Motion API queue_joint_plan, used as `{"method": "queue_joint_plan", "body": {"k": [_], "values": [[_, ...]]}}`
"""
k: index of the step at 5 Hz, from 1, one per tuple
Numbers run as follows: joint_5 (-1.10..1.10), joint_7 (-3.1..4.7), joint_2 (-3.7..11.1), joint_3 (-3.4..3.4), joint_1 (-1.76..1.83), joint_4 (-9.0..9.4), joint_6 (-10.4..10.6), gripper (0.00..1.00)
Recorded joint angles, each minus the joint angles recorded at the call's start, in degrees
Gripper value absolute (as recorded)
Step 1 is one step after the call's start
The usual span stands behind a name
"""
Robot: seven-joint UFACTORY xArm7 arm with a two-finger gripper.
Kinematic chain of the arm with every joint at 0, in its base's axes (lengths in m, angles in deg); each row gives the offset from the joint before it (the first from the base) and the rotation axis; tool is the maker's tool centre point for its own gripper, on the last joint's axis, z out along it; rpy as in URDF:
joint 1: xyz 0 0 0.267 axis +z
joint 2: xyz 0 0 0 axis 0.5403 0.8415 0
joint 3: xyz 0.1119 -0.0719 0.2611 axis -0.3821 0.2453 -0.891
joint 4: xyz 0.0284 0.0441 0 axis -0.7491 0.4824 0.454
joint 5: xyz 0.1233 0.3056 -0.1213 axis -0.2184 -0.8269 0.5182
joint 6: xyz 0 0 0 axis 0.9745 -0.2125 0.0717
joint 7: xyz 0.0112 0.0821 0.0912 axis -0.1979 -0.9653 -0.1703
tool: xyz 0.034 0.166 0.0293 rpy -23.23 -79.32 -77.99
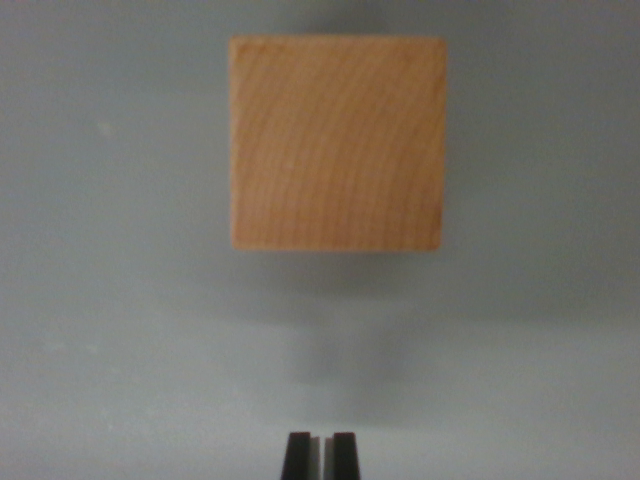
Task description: Push wooden cube
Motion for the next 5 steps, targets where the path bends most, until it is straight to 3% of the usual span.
{"method": "queue_joint_plan", "body": {"k": [5], "values": [[0.12,0.10,0.29,0.17,-0.09,1.67,1.81,0.00]]}}
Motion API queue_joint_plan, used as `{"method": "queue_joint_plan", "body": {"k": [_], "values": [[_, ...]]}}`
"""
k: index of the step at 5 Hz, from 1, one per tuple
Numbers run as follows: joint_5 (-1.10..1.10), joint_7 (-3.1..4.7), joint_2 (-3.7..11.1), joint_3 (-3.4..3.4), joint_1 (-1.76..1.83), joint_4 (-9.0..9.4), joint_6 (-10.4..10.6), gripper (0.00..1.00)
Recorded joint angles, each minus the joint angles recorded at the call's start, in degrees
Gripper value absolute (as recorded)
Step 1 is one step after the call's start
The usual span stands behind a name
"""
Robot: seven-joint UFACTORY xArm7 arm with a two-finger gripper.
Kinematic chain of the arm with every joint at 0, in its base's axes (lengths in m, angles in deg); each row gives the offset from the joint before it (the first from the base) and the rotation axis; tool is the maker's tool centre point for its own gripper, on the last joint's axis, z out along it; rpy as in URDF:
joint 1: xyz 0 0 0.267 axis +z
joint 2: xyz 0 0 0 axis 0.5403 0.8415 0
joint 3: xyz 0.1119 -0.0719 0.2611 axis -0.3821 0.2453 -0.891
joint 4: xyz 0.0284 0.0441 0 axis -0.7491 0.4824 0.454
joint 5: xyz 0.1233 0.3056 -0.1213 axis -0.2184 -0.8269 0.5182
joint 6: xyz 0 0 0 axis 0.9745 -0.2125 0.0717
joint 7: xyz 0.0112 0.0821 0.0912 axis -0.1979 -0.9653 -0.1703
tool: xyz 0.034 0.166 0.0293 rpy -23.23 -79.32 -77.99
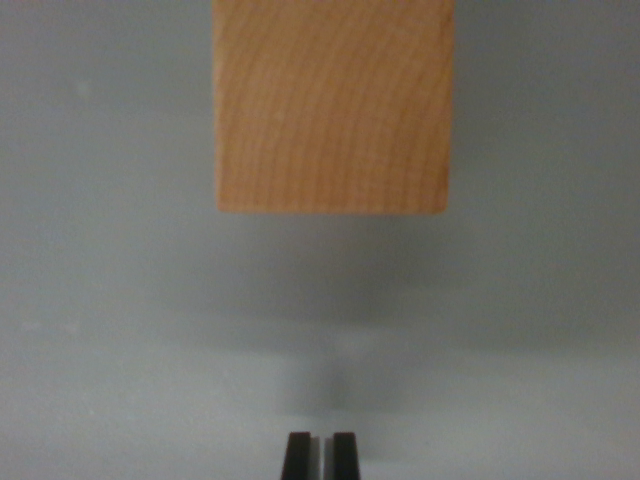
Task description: Push wooden cube
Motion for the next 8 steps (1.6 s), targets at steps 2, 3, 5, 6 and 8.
{"method": "queue_joint_plan", "body": {"k": [2,3,5,6,8], "values": [[0.03,0.02,0.06,0.04,-0.02,0.36,0.39,0.00],[0.03,0.02,0.07,0.04,-0.02,0.41,0.44,0.00],[0.03,0.02,0.07,0.04,-0.02,0.41,0.44,0.00],[0.03,0.02,0.07,0.04,-0.02,0.41,0.44,1.00],[0.03,0.02,0.09,0.04,-0.02,0.37,0.43,1.00]]}}
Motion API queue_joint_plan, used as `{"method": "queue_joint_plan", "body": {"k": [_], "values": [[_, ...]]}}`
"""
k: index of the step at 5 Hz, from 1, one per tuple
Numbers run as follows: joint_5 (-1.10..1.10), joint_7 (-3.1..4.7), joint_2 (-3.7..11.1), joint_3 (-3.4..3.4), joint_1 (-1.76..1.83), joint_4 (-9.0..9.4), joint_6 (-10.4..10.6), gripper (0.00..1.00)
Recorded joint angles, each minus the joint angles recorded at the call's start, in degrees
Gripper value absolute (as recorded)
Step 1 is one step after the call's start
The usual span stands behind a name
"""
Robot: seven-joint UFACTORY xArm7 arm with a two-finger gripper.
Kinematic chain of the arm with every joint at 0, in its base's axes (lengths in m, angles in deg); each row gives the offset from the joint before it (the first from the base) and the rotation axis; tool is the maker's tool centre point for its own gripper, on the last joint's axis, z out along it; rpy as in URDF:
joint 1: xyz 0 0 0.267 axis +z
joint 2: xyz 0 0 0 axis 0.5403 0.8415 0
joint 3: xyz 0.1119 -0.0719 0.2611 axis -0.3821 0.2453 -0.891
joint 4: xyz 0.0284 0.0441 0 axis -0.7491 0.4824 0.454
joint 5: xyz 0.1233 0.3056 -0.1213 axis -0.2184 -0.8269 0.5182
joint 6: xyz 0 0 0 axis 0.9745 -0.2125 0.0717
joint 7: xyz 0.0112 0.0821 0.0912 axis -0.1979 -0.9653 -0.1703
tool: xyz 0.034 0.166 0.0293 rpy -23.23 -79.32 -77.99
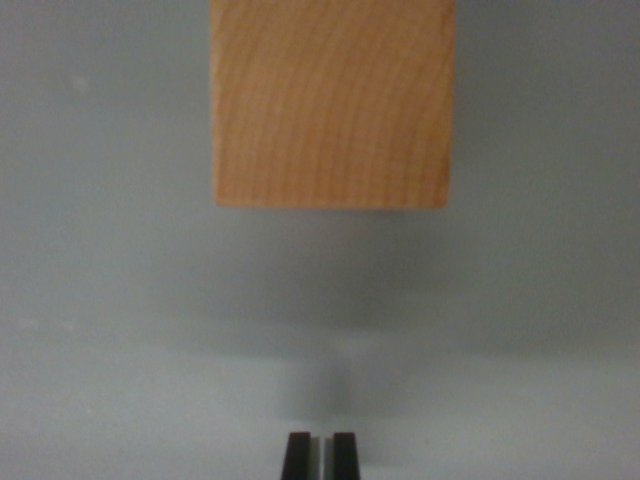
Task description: Push wooden cube
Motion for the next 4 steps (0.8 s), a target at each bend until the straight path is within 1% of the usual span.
{"method": "queue_joint_plan", "body": {"k": [3,4], "values": [[-0.02,0.00,0.30,-0.01,0.01,-0.47,-0.17,1.00],[-0.06,0.01,0.93,-0.03,0.02,-1.45,-0.51,1.00]]}}
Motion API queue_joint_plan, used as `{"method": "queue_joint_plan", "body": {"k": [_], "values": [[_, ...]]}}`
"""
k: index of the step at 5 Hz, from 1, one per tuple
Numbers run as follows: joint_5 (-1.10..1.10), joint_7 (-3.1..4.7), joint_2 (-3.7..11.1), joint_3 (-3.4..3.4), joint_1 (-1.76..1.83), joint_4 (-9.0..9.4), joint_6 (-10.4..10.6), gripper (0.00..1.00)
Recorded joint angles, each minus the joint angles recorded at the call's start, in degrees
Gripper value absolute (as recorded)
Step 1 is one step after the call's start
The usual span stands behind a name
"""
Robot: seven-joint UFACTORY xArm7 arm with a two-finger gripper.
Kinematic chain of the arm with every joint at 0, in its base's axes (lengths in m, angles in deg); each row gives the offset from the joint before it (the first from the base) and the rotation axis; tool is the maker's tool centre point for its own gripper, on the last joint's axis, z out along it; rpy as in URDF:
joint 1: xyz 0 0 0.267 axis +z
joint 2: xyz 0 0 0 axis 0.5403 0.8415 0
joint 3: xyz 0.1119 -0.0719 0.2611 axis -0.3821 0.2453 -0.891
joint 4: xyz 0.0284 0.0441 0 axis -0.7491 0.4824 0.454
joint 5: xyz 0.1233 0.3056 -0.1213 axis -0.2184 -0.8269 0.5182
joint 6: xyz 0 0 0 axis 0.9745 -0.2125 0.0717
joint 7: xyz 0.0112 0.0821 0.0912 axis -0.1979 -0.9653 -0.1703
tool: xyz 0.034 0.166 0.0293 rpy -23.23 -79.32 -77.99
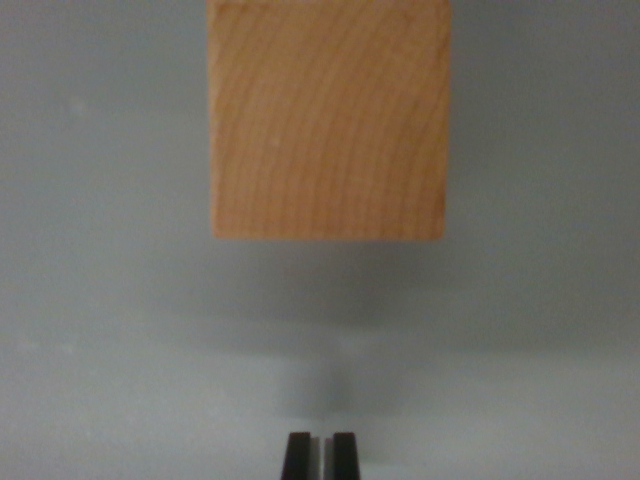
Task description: Push wooden cube
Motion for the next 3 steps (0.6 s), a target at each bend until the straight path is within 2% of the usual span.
{"method": "queue_joint_plan", "body": {"k": [1,2,3], "values": [[0.00,0.00,0.00,0.00,0.00,0.00,0.00,1.00],[-0.05,0.01,0.85,-0.03,0.02,-1.32,-0.47,1.00],[-0.05,0.01,0.85,-0.03,0.02,-1.32,-0.47,1.00]]}}
